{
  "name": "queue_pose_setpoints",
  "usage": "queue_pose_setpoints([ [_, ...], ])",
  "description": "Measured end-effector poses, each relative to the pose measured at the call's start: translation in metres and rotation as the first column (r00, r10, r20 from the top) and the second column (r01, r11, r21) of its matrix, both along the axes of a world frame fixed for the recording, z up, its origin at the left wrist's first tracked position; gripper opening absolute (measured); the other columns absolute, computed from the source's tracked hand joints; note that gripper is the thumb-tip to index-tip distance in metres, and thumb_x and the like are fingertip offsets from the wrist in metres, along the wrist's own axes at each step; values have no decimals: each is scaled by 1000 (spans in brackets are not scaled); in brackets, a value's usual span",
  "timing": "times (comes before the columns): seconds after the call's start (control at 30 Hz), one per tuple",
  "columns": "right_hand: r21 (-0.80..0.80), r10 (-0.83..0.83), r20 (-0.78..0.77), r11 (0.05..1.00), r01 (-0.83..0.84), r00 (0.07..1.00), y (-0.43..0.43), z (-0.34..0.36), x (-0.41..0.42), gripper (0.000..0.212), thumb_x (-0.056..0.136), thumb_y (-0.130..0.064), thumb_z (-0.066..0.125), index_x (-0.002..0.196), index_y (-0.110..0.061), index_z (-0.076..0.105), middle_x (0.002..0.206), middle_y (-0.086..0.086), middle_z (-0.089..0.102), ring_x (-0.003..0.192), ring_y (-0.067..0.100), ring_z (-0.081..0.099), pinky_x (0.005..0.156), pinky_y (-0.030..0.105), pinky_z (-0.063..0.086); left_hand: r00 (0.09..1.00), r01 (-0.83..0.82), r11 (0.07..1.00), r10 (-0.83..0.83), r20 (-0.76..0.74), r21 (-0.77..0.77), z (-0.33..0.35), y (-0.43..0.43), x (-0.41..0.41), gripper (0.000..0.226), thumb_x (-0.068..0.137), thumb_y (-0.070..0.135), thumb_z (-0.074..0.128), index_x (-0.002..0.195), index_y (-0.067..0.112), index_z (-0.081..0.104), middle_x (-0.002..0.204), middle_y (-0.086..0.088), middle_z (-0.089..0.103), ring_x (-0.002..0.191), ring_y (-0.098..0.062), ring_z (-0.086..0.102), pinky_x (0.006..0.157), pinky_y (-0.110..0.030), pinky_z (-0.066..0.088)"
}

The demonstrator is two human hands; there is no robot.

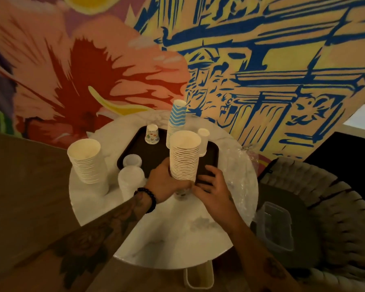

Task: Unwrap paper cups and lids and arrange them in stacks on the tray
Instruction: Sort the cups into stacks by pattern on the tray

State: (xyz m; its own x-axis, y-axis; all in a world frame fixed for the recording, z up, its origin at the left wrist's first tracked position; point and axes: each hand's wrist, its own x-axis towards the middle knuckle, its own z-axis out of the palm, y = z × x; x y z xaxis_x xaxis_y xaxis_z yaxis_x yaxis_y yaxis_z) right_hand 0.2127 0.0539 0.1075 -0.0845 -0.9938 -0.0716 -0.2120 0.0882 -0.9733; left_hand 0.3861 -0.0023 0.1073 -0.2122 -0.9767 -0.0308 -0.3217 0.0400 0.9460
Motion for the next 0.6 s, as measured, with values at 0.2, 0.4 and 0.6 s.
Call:
queue_pose_setpoints([
  [0.2, -33, 126, 55, 992, -124, 991, -13, 25, 17, 73, 72, -35, 86, 134, -40, 48, 132, -11, 62, 121, 13, 62, 99, 42, 56, 995, -23, 1000, 21, -95, -21, 61, -1, 13, 62, 70, 27, 89, 125, 30, 59, 117, 10, 70, 108, -10, 67, 95, -38, 56],
  [0.4, -116, 155, 72, 983, -146, 985, -14, 53, 36, 59, 80, -19, 83, 130, -31, 54, 118, -11, 68, 105, 8, 68, 84, 25, 59, 986, 1, 999, -7, -167, -34, 98, 7, 24, 46, 74, 30, 86, 112, 38, 63, 109, 15, 73, 100, -4, 70, 77, -20, 57],
  [0.6, -71, 261, 143, 965, -253, 955, -12, 66, 26, 57, 77, -22, 82, 129, -26, 59, 117, -4, 72, 108, 16, 69, 92, 39, 59, 955, -88, 991, 55, -292, -100, 131, -3, 54, 91, 61, 34, 95, 136, 18, 47, 122, 1, 69, 108, -14, 68, 88, -38, 59],
])
